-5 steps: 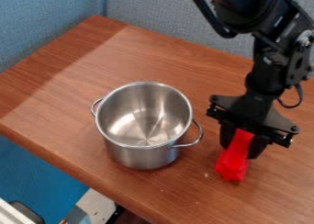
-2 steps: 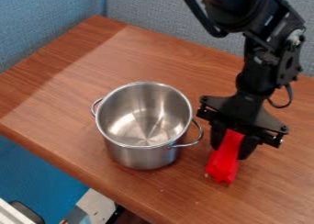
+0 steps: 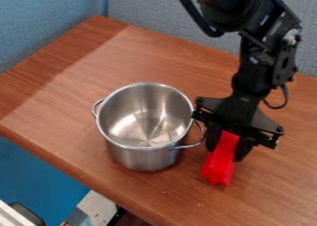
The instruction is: Put the red object in the metal pot
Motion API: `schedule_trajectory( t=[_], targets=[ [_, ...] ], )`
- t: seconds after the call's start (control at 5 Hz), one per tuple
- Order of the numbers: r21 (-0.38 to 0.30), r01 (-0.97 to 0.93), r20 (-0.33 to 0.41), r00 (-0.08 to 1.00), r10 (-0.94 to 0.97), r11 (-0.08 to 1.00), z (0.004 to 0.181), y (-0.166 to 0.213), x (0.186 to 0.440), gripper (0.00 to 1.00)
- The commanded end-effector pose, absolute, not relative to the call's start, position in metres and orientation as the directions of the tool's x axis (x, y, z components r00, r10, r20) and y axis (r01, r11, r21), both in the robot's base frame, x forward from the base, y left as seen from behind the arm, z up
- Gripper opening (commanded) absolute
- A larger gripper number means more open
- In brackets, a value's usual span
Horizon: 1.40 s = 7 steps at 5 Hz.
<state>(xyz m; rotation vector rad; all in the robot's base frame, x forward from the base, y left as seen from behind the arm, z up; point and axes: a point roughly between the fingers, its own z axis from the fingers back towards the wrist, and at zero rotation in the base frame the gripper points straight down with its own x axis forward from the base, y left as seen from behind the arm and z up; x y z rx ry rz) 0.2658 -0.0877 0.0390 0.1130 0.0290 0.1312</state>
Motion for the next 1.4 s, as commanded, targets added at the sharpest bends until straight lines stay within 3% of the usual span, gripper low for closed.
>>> schedule_trajectory(
  t=[0.0, 1.2],
  targets=[
    [0.099, -0.143, 0.024, 0.99, 0.141, 0.985, 0.055, -0.082, 0.27, 0.0],
    [0.111, -0.165, 0.022, 0.986, 0.164, 0.98, 0.061, -0.072, 0.27, 0.0]
  ],
)
